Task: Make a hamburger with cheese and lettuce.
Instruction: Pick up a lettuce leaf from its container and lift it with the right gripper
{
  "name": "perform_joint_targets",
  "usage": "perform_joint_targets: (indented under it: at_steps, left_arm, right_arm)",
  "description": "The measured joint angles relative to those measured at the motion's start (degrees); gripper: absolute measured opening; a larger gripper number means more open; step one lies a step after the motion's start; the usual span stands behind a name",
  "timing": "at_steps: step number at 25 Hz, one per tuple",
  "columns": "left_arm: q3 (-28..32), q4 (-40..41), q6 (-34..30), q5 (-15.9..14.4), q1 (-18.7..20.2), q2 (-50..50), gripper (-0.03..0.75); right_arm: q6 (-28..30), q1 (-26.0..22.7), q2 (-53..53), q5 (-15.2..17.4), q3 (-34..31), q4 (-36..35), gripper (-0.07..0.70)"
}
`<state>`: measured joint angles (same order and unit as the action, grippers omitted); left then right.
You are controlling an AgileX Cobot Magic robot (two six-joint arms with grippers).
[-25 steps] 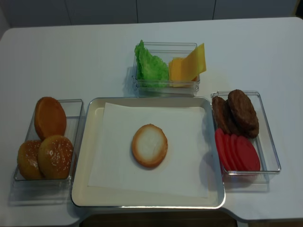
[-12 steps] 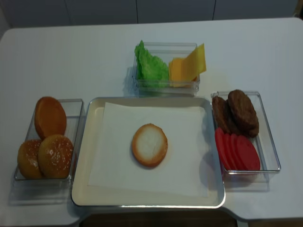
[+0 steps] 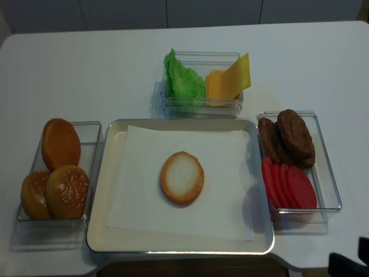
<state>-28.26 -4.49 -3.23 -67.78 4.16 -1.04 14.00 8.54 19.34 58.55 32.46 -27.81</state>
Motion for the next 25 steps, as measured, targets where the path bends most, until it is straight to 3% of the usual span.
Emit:
perform_joint_targets:
  at_steps: [2,6,9,18,25]
  left_arm:
    - [0.0,0.0,0.0,0.0,0.0,0.0,0.324]
    - [0.0,0.0,0.0,0.0,0.0,0.0,0.324]
    - [0.0,0.0,0.0,0.0,0.0,0.0,0.324]
    - [0.0,0.0,0.0,0.0,0.0,0.0,0.324]
    - [0.0,0.0,0.0,0.0,0.0,0.0,0.324]
  right_arm:
    - [2.3,0.0,2.7,-1.8,0.7,-4.9,0.475]
    - [9.2,0.0,5.9,-9.8,0.8,-15.4,0.475]
    - [11.9,0.0,8.9,-12.9,2.1,-18.2,0.475]
    - [14.9,0.0,26.9,-6.1,13.8,-17.9,0.475]
    - [7.0,0.0,41.5,0.4,27.7,-9.3,0.475]
